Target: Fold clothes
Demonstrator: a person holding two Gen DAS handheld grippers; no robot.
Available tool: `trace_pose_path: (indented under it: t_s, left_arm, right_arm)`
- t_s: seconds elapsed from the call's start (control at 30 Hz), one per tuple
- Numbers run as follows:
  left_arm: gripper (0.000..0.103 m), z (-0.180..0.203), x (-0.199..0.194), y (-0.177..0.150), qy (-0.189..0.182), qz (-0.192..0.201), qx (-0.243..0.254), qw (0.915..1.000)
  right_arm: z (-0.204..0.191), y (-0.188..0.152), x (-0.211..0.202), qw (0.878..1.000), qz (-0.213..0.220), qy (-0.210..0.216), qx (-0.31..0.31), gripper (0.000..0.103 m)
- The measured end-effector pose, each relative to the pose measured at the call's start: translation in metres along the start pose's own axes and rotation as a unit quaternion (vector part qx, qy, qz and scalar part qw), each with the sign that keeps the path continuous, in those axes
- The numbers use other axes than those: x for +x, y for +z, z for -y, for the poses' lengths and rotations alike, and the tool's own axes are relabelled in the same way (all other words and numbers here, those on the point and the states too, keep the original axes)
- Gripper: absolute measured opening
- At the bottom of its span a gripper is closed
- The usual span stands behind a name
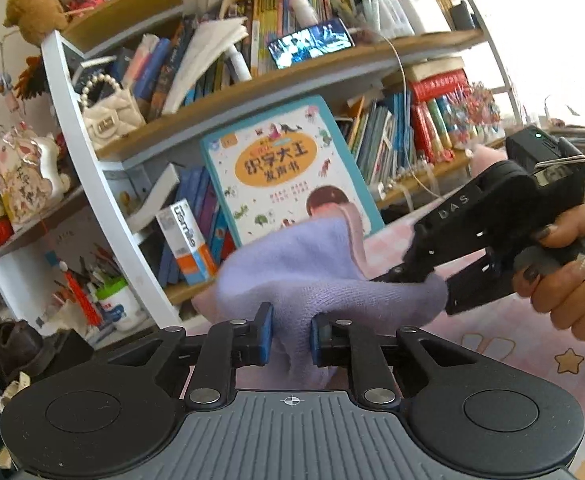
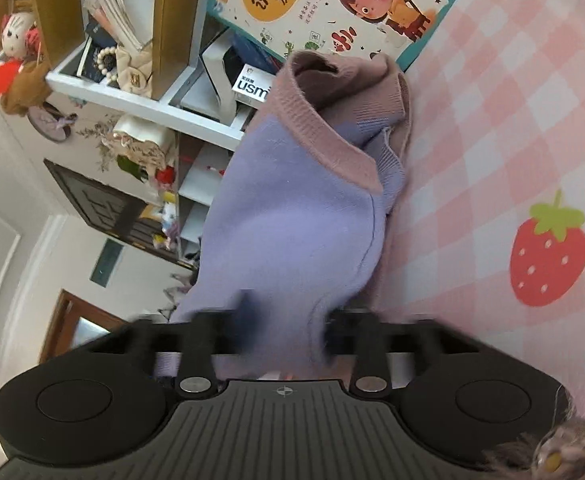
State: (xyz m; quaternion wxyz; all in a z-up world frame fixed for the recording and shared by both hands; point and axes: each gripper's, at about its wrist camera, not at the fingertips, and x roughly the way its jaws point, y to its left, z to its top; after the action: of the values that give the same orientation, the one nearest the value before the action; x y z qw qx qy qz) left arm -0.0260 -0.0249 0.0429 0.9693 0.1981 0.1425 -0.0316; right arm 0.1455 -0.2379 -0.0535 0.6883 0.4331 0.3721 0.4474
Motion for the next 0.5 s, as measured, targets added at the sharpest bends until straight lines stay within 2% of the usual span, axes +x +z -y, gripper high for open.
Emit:
trace_pose_path:
  t_s: [0.07, 0.13, 0.2, 0.3, 0.37, 0.43, 0.5]
  left_arm:
    - [0.017, -0.004, -0.005, 0.000, -0.002, 0.005, -0.006, 1.0000]
    - [0.016, -0.004, -0.011, 0.004, -0.015, 0.019, -0.015, 0.9996]
    - [0.015, -0.003, -0.019, 0.010, -0.033, 0.039, -0.022, 0.9984]
    - [0.012, -0.007, -0.037, 0.032, -0.069, 0.102, -0.035, 0.9918]
    - [0.011, -0.018, -0.050, 0.051, -0.108, 0.151, -0.063, 0.9806]
    - [0.011, -0.030, -0.062, 0.069, -0.145, 0.202, -0.090, 0.9645]
    - [0.011, -0.041, -0.076, 0.083, -0.175, 0.254, -0.111, 0.9446]
  right_arm:
    - [-0.011, 0.001, -0.013, 0.999, 0.026, 0.027, -0.021, 0.008]
    - [-0.032, 0.002, -0.030, 0.994, 0.062, 0.058, -0.069, 0.007]
    - [-0.059, -0.001, -0.051, 0.983, 0.103, 0.088, -0.121, 0.007]
    - [-0.100, -0.005, -0.082, 0.960, 0.168, 0.125, -0.185, 0.007]
    - [-0.129, -0.002, -0.100, 0.946, 0.203, 0.137, -0.214, 0.007]
    - [-0.167, 0.004, -0.117, 0.928, 0.229, 0.151, -0.250, 0.006]
    - [-0.209, 0.009, -0.132, 0.907, 0.253, 0.162, -0.296, 0.006]
